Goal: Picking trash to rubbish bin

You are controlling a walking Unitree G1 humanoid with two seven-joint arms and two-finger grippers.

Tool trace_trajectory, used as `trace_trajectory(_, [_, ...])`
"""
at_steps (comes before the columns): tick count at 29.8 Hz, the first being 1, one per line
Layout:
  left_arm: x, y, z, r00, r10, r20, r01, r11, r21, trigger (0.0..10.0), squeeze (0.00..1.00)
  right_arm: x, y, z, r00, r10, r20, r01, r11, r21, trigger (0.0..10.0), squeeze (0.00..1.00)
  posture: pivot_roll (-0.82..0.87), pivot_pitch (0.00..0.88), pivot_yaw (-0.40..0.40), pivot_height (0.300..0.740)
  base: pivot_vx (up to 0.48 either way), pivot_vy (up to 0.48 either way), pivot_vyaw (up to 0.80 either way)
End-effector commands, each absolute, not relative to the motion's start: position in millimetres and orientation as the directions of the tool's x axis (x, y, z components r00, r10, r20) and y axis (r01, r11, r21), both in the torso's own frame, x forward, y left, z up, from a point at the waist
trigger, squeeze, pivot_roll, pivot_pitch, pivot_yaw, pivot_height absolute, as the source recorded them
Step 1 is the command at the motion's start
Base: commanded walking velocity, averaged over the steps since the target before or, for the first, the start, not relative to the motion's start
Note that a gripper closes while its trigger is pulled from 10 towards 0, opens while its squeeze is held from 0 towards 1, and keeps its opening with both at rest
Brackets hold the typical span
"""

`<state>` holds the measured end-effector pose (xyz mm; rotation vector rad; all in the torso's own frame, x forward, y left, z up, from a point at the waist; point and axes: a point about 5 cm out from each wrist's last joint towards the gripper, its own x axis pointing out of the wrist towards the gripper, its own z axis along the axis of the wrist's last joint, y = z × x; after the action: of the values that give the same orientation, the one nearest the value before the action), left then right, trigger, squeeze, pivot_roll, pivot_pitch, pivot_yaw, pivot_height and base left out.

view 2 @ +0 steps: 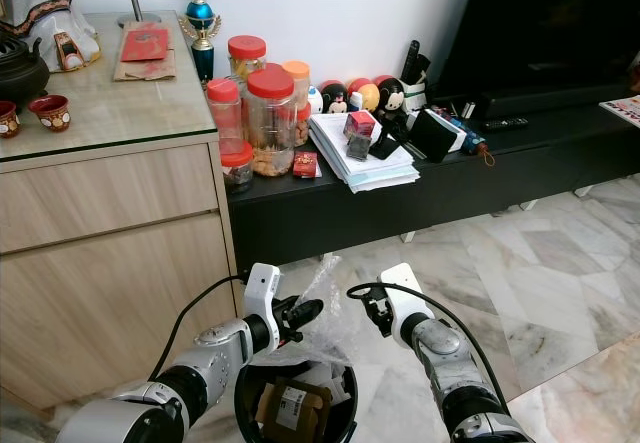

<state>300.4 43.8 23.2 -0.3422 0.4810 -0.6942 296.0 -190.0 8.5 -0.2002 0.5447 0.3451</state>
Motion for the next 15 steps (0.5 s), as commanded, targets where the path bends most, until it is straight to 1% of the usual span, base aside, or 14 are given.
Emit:
trace_trajectory(1, [290.0,13.2,24.8,0.618,-0.735,-0.281,0.558,0.661,-0.502,10.0,1.00,299.8,-191.3,13.6,0.815,0.261,-0.518,-0.365,0.925,-0.108,10.0,0.00,0.11,0.007,-0.104,0.740,0.000,0.000,0.00])
trace_trajectory(15, [288.8,14.2,23.6,0.612,-0.740,-0.279,0.559,0.654,-0.510,10.0,1.00,299.7,-190.2,13.3,0.817,0.259,-0.515,-0.361,0.927,-0.106,10.0,0.00,0.11,0.013,-0.096,0.740,0.000,0.000,0.00])
